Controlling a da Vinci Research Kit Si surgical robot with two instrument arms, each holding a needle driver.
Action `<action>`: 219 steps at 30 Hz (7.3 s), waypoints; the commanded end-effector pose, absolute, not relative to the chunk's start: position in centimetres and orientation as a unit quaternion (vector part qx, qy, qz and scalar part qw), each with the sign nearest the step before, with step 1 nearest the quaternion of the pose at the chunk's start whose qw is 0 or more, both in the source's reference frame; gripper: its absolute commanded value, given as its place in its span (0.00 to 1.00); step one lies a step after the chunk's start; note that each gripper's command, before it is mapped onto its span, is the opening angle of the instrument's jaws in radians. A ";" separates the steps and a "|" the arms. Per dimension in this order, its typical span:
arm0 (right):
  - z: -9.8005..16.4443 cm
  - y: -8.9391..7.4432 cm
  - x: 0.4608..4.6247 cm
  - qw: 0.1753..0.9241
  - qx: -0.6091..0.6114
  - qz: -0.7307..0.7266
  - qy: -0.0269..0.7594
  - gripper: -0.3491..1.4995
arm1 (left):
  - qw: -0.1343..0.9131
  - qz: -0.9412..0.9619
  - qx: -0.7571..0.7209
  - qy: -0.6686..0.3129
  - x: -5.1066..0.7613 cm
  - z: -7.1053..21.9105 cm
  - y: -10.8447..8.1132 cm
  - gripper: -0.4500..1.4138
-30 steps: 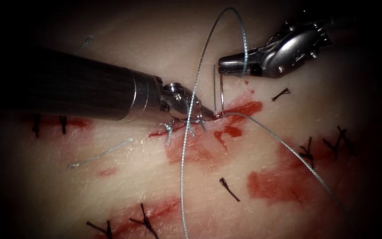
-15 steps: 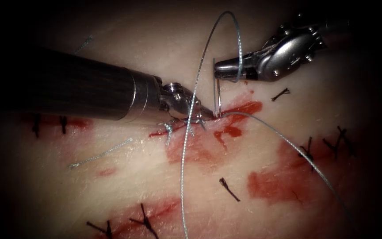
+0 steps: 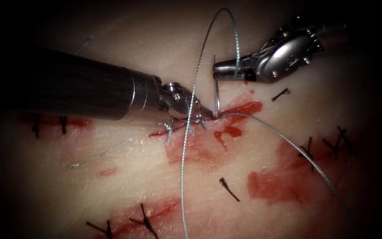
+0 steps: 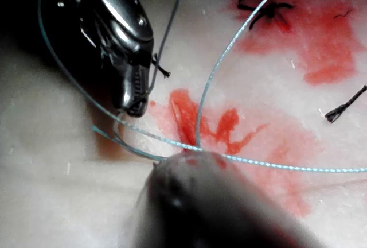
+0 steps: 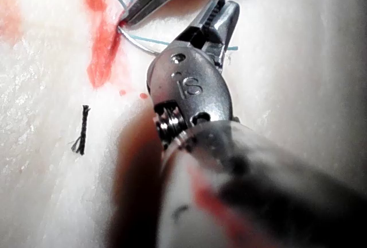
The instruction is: Wound Closure
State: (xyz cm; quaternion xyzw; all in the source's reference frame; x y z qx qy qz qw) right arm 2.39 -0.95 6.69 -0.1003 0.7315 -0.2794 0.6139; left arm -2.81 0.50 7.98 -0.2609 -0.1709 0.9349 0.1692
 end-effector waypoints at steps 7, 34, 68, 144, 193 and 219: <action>6.7 -0.9 2.48 0.622 -0.073 -0.254 0.737 0.00 | 0.170 0.935 -0.262 -0.169 -2.85 8.0 0.5 0.00; 6.8 -0.9 2.44 0.656 -0.041 -0.154 0.738 0.00 | 0.172 0.934 -0.266 -0.167 -2.85 8.0 0.5 0.00; 6.8 -0.7 2.42 0.657 -0.008 -0.034 0.753 0.00 | 0.170 0.934 -0.269 -0.164 -2.86 8.0 0.5 0.00; 6.7 -0.5 2.47 0.666 -0.017 0.014 0.745 0.00 | 0.176 0.932 -0.276 -0.156 -2.87 7.9 0.5 0.00; 6.8 -0.6 2.40 0.660 0.001 0.123 0.741 0.00 | 0.177 0.931 -0.280 -0.154 -2.87 7.9 0.5 0.00; 6.9 -0.6 2.33 0.686 -0.070 -0.092 0.718 0.00 | 0.179 0.930 -0.283 -0.150 -2.87 7.9 0.5 0.00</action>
